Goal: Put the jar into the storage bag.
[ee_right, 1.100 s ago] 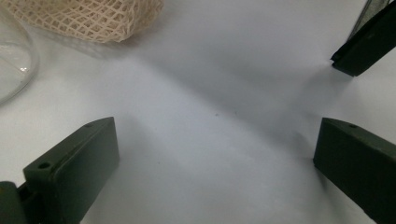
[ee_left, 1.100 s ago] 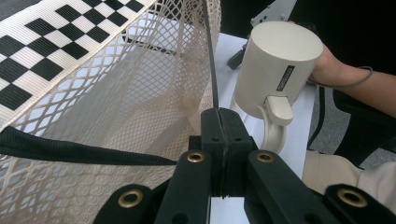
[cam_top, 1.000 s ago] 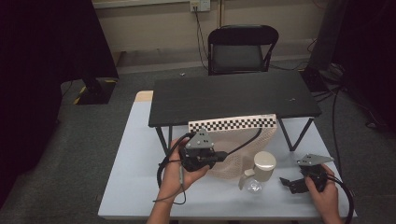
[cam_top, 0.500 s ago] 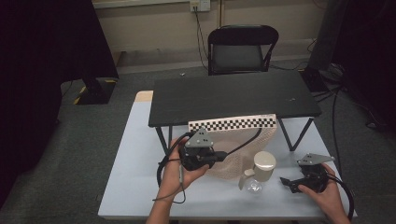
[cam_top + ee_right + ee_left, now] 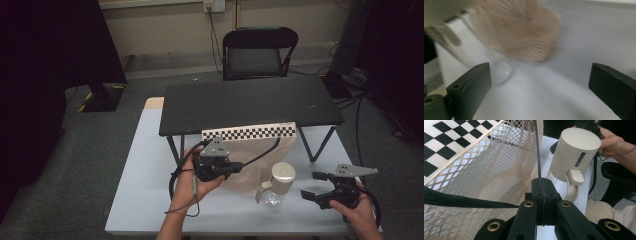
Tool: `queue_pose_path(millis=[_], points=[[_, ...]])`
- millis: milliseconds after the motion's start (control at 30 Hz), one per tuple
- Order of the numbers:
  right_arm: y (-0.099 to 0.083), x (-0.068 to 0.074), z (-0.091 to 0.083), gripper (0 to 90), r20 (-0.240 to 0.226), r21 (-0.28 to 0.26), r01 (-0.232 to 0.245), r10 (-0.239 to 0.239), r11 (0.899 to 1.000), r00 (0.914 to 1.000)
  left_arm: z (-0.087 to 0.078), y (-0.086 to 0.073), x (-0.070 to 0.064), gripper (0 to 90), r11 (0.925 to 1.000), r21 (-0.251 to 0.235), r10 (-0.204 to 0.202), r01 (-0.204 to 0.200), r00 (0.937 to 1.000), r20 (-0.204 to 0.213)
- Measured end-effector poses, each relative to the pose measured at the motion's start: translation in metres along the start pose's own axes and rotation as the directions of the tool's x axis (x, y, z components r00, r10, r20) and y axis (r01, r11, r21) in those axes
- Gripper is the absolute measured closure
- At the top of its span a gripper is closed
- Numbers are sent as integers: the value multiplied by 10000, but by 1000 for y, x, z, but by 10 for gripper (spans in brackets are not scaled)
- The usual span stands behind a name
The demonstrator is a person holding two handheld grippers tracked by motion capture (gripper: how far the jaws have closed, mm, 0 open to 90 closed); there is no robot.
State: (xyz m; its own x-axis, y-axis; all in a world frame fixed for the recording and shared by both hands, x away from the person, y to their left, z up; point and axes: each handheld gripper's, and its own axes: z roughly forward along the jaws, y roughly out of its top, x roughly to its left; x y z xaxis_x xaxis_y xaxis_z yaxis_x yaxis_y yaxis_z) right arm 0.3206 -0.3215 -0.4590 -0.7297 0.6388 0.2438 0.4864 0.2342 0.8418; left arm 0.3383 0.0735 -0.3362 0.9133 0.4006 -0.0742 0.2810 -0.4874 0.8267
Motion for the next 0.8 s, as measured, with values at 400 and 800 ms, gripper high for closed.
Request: queue_pose_path(millis=[400, 800], points=[[18, 29, -1, 59, -1294, -972, 816, -939, 9919, 9871, 0, -1, 0, 900, 10000, 20, -3, 3, 10000, -6], [29, 60, 28, 125, -1450, -1236, 1770, -1942, 9764, 9702, 3, -2, 1, 900, 9999, 123, -16, 17, 10000, -70]])
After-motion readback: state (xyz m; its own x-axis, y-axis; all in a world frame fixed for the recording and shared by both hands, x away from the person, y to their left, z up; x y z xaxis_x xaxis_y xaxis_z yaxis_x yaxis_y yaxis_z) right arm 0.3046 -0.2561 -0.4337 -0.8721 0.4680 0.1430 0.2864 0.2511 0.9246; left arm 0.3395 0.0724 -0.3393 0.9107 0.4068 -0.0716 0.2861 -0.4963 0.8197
